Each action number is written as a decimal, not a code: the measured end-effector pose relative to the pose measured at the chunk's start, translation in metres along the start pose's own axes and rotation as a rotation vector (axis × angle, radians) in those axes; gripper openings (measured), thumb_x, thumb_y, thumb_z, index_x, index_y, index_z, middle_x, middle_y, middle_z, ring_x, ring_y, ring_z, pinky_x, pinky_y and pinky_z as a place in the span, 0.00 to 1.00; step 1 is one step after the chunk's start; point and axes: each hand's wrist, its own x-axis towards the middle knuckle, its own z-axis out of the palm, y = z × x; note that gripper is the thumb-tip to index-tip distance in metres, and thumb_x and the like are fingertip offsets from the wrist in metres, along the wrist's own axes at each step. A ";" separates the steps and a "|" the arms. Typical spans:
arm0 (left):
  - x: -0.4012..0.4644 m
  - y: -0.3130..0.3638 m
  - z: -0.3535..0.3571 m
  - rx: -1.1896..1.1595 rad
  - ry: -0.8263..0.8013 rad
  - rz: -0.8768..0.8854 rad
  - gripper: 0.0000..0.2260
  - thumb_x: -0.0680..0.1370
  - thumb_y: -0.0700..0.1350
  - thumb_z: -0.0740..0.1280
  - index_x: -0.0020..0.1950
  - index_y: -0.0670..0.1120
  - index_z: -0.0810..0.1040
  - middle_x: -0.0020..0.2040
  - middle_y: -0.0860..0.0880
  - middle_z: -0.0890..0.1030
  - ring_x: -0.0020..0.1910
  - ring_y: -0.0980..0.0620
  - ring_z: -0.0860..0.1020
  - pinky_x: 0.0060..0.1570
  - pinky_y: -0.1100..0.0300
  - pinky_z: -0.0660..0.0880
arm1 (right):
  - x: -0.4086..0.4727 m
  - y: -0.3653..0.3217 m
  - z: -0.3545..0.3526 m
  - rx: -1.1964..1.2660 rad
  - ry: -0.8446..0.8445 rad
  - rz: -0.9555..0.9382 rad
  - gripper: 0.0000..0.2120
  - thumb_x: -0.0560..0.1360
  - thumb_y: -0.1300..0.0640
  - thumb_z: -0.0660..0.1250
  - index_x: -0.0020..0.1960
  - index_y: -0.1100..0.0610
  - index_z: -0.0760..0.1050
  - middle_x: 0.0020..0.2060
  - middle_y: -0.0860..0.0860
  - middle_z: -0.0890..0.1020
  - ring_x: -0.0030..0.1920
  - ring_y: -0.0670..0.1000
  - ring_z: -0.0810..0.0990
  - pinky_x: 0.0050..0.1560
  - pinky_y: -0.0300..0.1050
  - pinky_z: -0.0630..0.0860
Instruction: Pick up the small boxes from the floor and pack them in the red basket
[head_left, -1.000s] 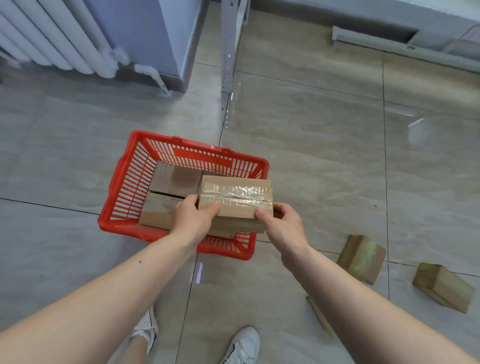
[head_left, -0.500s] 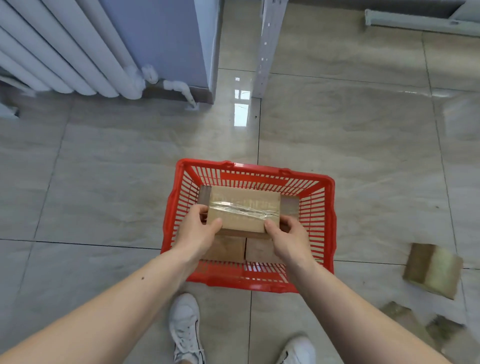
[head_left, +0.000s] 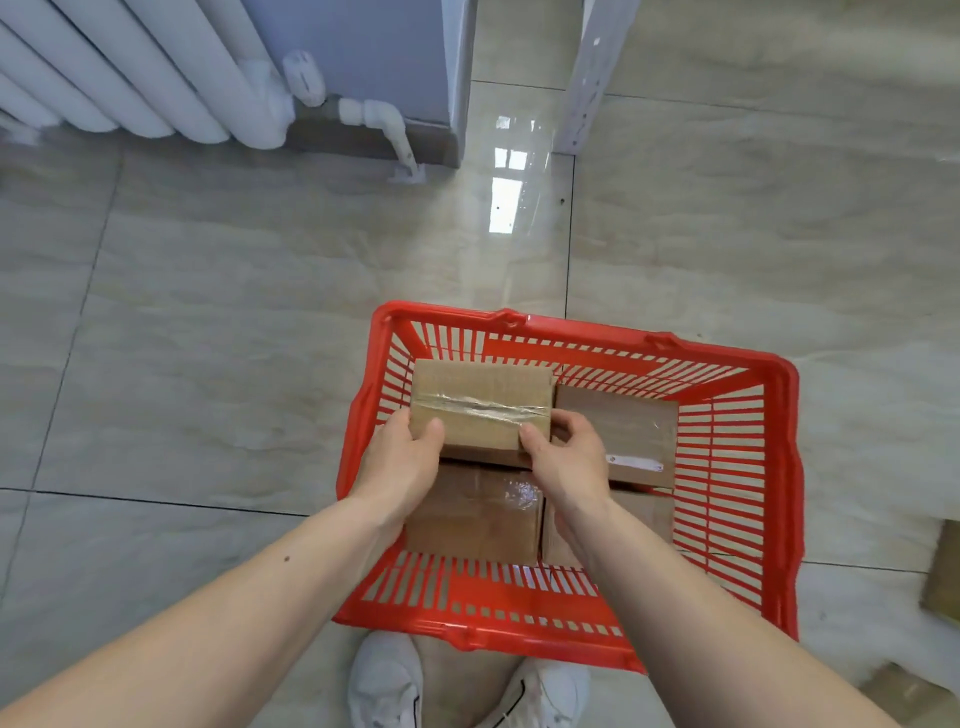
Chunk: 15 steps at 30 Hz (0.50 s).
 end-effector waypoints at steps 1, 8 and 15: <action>0.004 -0.002 0.000 -0.003 0.004 -0.005 0.18 0.82 0.52 0.57 0.71 0.51 0.71 0.65 0.52 0.77 0.65 0.48 0.75 0.65 0.47 0.73 | 0.003 0.000 0.005 -0.004 -0.009 -0.001 0.19 0.76 0.53 0.69 0.66 0.51 0.73 0.56 0.47 0.78 0.61 0.53 0.78 0.63 0.57 0.77; 0.016 -0.012 -0.006 -0.007 -0.050 -0.013 0.27 0.80 0.56 0.56 0.79 0.53 0.57 0.76 0.51 0.66 0.74 0.47 0.66 0.71 0.45 0.66 | 0.014 0.000 0.025 -0.050 -0.041 -0.004 0.22 0.76 0.53 0.68 0.68 0.52 0.70 0.61 0.51 0.79 0.61 0.56 0.79 0.62 0.57 0.77; -0.004 0.001 -0.008 -0.025 -0.042 -0.007 0.28 0.79 0.57 0.57 0.79 0.56 0.55 0.78 0.51 0.61 0.74 0.48 0.65 0.71 0.45 0.65 | -0.006 -0.008 0.005 -0.085 -0.180 0.062 0.35 0.79 0.52 0.65 0.80 0.50 0.51 0.76 0.54 0.66 0.73 0.57 0.69 0.71 0.60 0.69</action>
